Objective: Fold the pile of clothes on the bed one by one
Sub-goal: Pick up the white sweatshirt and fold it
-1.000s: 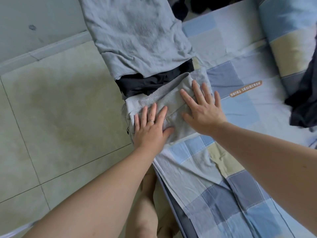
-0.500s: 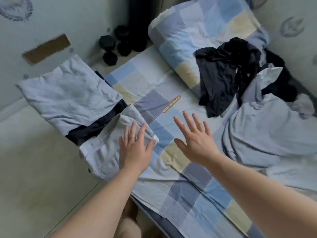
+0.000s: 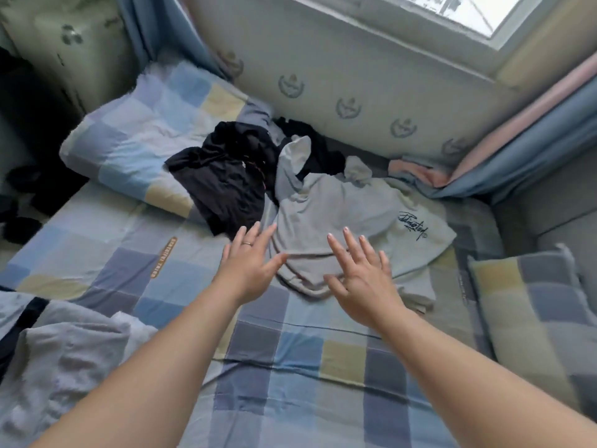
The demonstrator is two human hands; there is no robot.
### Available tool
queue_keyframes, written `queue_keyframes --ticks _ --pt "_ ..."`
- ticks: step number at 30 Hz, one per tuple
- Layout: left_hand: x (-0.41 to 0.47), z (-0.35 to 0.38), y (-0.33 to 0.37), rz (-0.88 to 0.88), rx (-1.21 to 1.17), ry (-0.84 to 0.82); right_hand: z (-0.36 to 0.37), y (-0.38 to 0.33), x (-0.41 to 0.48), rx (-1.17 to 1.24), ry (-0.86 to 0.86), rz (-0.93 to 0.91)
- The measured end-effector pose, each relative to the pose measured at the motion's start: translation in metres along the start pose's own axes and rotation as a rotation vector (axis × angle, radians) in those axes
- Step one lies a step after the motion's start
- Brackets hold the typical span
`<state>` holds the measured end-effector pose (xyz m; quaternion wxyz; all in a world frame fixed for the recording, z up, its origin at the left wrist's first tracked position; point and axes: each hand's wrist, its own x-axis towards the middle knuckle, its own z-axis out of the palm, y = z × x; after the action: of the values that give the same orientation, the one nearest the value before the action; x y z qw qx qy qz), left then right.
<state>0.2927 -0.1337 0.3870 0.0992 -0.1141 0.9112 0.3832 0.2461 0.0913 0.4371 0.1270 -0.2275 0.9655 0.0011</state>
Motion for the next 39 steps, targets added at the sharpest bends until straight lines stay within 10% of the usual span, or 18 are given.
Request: queue_keyframes --ticks 16,32,39 --pt "0.076 0.226 0.247 0.234 0.38 -0.313 0.04 0.343 -0.105 0.134 -0.074 0.313" --pt "0.415 0.522 0.05 0.356 0.572 -0.627 0.396 0.462 0.161 0.291 -0.387 0.486" --pt "0.415 0.575 0.006 0.304 0.37 -0.399 0.463 0.472 0.217 0.319 -0.246 0.546"
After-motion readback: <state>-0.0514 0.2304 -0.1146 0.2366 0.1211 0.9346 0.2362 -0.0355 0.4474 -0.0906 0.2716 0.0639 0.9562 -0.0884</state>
